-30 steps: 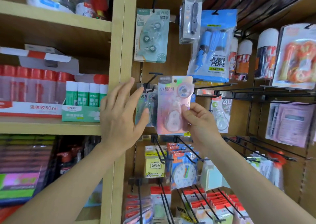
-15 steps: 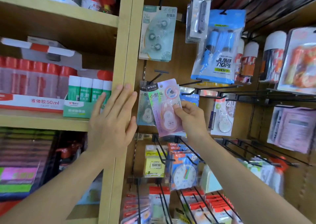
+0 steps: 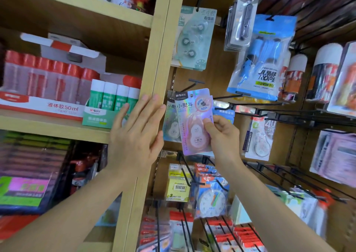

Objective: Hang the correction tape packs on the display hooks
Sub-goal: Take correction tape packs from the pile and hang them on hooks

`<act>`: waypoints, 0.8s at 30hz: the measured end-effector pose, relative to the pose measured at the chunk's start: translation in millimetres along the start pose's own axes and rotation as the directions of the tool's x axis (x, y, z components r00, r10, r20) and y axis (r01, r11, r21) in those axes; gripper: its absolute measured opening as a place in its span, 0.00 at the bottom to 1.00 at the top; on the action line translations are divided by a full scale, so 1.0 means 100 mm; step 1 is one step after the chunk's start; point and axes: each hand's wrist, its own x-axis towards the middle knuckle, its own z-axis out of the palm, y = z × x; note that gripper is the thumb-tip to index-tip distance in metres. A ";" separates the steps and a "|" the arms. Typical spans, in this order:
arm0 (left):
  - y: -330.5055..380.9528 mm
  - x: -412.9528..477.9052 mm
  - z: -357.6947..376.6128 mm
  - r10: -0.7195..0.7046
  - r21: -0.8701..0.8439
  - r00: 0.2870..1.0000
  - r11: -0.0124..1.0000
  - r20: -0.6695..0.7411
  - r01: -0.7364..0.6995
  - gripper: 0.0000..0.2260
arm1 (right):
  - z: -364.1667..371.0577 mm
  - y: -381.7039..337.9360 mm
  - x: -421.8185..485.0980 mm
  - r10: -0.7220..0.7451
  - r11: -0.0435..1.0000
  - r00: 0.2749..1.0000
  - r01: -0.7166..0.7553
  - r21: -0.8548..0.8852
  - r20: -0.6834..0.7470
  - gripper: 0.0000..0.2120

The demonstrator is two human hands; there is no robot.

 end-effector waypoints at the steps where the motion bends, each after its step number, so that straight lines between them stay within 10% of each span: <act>1: 0.00 0.00 0.00 -0.003 -0.002 1.000 1.000 -0.001 0.003 0.23 | 0.00 0.01 0.00 0.003 1.000 1.000 -0.003 -0.005 0.000 0.06; 24: 0.01 -0.02 0.01 -0.024 -0.034 1.000 0.999 -0.011 0.024 0.22 | 0.16 0.19 0.34 0.144 0.972 0.990 -0.140 -0.188 0.004 0.08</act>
